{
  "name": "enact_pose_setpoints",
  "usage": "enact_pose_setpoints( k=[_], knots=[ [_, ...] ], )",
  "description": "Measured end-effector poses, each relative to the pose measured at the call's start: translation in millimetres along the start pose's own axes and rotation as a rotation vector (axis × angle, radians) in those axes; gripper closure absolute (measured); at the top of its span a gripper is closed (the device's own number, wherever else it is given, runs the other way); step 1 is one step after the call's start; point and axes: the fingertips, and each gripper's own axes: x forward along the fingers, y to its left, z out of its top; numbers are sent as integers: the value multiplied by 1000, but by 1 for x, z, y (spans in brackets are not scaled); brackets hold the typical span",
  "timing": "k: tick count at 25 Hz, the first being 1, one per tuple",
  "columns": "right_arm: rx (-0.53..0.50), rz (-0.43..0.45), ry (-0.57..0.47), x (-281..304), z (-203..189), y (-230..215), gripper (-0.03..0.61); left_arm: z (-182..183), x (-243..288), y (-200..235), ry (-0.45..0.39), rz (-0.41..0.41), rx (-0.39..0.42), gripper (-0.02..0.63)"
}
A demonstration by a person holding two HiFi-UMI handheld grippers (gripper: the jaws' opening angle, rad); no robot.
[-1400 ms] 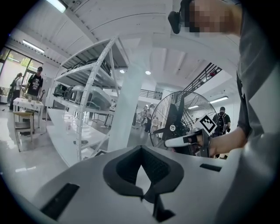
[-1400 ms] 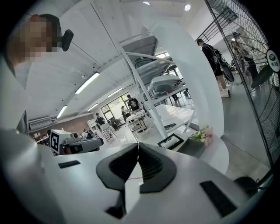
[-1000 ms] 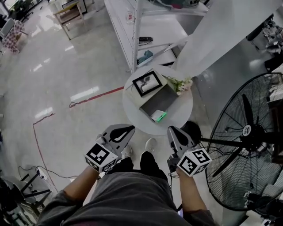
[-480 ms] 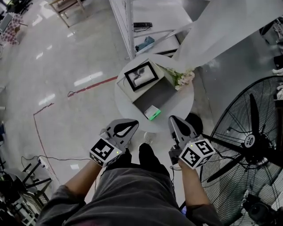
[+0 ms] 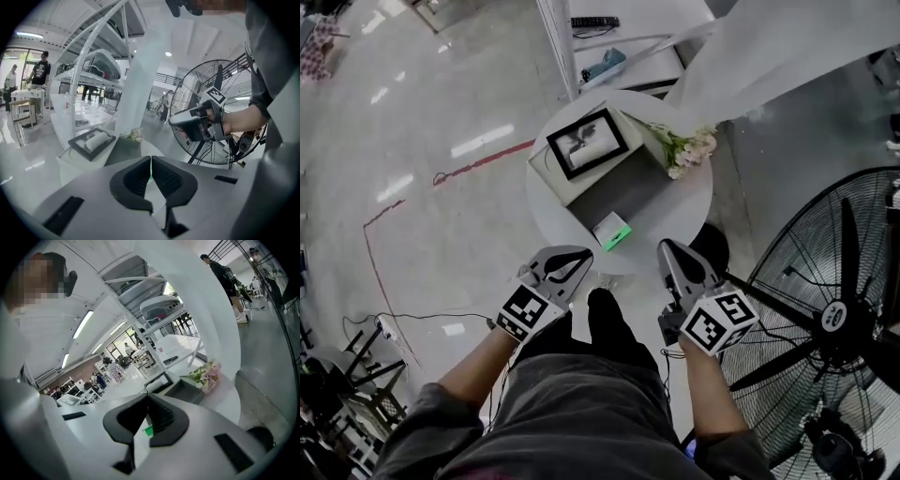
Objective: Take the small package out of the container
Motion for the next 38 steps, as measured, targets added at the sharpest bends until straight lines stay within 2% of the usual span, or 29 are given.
enact_pose_setpoints(
  k=[6,11,16,21,31,38],
  knots=[
    [19,-10,37,6,-17,-23,557,-33,27,1,61,-8,32,557],
    [31,-21,58,7,-29,-36,557,-52,43,-1,99,-7,97,509],
    [51,-30,61,7,-36,-44,557,-64,57,-2,148,4,210,444],
    [78,-34,69,8,-47,-48,557,-74,68,3,171,22,232,417],
    [102,-58,81,7,-59,-60,557,-81,85,6,198,35,275,419],
    [144,-54,66,5,-55,-59,557,-69,80,11,176,61,271,485]
  ],
)
